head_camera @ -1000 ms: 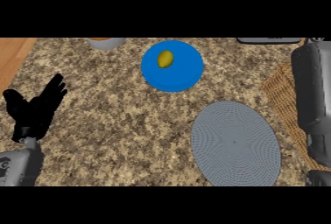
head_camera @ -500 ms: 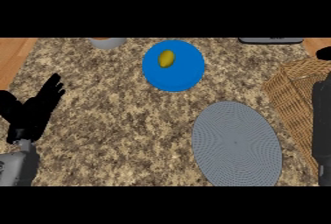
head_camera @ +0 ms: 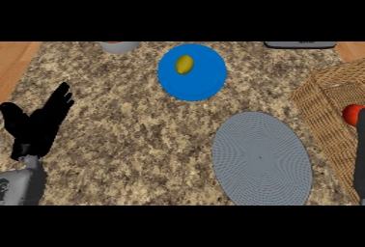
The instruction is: Pick the tomato from the placemat and place it in the basket
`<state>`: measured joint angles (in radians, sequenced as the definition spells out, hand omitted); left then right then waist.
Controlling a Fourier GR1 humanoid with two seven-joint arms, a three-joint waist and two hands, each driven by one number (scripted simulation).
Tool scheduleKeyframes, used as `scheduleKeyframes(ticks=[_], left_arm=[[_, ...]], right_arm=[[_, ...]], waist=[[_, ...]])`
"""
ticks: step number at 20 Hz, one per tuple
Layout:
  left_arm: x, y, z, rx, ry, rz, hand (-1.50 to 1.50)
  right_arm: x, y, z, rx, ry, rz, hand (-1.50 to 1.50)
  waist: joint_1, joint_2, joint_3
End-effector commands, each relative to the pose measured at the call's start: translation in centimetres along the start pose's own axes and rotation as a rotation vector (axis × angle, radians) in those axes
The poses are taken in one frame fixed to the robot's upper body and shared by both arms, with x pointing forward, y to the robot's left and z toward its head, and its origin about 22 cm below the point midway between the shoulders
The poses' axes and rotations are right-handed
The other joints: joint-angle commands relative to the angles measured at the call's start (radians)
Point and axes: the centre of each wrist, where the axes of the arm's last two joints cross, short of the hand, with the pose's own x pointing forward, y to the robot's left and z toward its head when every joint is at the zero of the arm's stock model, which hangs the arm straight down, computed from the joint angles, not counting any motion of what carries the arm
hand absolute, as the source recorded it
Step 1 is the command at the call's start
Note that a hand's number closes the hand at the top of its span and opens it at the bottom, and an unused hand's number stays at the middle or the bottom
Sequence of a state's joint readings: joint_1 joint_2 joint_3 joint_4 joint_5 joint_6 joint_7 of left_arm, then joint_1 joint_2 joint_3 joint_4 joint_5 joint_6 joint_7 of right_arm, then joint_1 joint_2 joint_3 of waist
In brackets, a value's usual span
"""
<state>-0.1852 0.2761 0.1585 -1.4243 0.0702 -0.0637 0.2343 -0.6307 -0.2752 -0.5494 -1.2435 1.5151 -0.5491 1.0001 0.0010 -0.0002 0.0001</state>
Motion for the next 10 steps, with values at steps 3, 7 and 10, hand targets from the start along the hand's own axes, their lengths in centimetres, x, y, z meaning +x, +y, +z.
scheduleKeyframes(ticks=[3,7,10], left_arm=[[-0.4,0.1,0.6,-0.001,0.005,0.000,0.00],[0.6,-0.3,-0.7,0.002,-0.008,0.002,0.00],[-0.1,-0.7,-0.5,0.002,0.009,0.010,0.00]], right_arm=[[1.0,-2.1,-1.4,-0.047,0.013,-0.147,-1.50],[0.4,-4.3,-2.9,-0.181,0.133,-0.299,-1.50],[-1.1,-6.0,-1.9,-0.242,0.199,-0.410,-1.50]], waist=[[0.002,-0.001,0.000],[-0.008,-0.002,0.000],[-0.019,-0.005,0.000]])
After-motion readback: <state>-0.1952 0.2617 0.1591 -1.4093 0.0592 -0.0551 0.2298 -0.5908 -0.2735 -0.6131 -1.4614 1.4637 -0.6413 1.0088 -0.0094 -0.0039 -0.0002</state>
